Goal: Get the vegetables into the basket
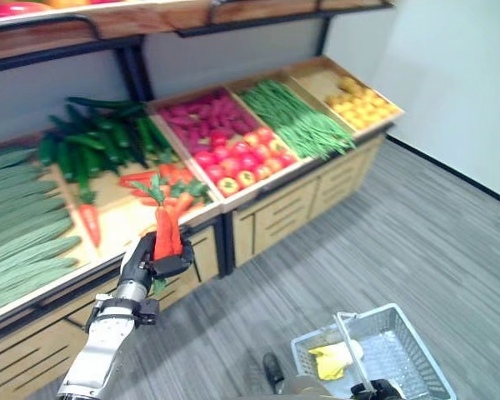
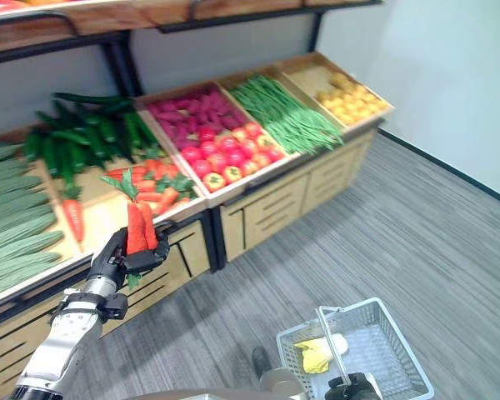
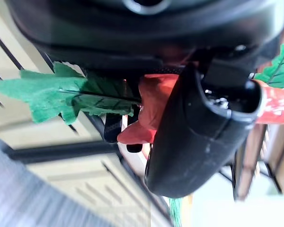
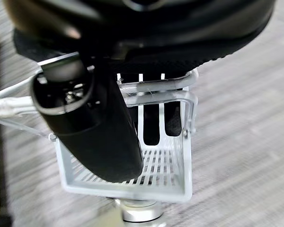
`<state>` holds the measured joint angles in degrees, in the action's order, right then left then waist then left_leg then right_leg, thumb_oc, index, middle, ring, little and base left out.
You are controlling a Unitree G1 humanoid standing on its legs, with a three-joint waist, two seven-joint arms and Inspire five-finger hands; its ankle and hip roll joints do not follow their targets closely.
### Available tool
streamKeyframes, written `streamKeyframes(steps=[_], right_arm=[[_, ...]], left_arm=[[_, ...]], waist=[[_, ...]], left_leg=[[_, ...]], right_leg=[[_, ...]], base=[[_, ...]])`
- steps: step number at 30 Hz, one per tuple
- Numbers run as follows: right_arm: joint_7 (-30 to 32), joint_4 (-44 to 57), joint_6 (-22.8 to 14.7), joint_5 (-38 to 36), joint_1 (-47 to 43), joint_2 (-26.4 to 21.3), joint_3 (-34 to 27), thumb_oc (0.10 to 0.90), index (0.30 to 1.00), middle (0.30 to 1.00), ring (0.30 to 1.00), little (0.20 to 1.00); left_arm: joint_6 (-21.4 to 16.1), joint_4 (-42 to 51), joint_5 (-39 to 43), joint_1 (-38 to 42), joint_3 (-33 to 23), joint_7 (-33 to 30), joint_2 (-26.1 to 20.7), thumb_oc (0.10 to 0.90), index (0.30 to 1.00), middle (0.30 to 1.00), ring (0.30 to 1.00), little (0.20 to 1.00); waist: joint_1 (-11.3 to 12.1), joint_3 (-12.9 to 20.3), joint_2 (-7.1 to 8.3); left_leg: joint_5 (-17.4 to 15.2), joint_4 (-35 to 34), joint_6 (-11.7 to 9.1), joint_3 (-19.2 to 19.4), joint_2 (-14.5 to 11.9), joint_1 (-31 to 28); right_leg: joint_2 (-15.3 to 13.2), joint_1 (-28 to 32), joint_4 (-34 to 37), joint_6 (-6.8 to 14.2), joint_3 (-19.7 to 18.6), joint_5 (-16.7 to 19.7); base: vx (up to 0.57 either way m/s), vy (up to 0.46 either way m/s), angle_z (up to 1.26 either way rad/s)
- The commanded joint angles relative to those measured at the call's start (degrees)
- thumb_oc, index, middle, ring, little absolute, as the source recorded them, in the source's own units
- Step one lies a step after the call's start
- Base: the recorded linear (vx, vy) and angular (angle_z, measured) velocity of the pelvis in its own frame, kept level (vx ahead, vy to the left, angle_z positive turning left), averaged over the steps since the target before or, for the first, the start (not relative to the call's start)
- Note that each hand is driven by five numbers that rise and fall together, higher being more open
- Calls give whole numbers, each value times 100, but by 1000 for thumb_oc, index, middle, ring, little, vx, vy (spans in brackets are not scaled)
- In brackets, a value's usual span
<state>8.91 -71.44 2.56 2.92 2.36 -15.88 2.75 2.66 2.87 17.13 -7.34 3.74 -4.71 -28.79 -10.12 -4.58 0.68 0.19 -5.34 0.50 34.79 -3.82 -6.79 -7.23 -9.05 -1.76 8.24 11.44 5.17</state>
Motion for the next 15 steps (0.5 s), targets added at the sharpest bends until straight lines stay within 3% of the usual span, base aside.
streamKeyframes(steps=[1,3,7,15], right_arm=[[140,28,-154,-46,-112,-267,165,400,300,300,300,300],[147,17,-138,-21,-108,-268,189,400,300,300,300,300],[232,16,-138,-159,-32,-284,126,400,300,300,300,300],[267,40,-132,-209,0,-377,79,400,300,300,300,300]], left_arm=[[-697,820,108,284,-317,-43,-140,400,300,300,300,300],[-691,806,77,266,-308,-29,-108,400,300,300,300,300],[-665,787,61,333,-183,-6,-13,400,300,300,300,300],[-626,793,103,323,-85,-49,114,400,300,300,300,300]], waist=[[150,186,-58],[140,201,-42],[50,274,-24],[10,273,-216]], left_leg=[[-405,317,-137,-864,87,-10],[-385,233,-161,-755,82,-108],[-428,227,-204,-808,107,-220],[-312,204,-379,-781,-86,-274]], right_leg=[[-348,14,-226,212,429,400],[-393,-127,-302,221,587,467],[-235,87,23,167,416,442],[20,240,71,29,345,199]], base=[[21,-38,-112],[79,-78,-86],[87,-75,-19],[75,-85,3]])
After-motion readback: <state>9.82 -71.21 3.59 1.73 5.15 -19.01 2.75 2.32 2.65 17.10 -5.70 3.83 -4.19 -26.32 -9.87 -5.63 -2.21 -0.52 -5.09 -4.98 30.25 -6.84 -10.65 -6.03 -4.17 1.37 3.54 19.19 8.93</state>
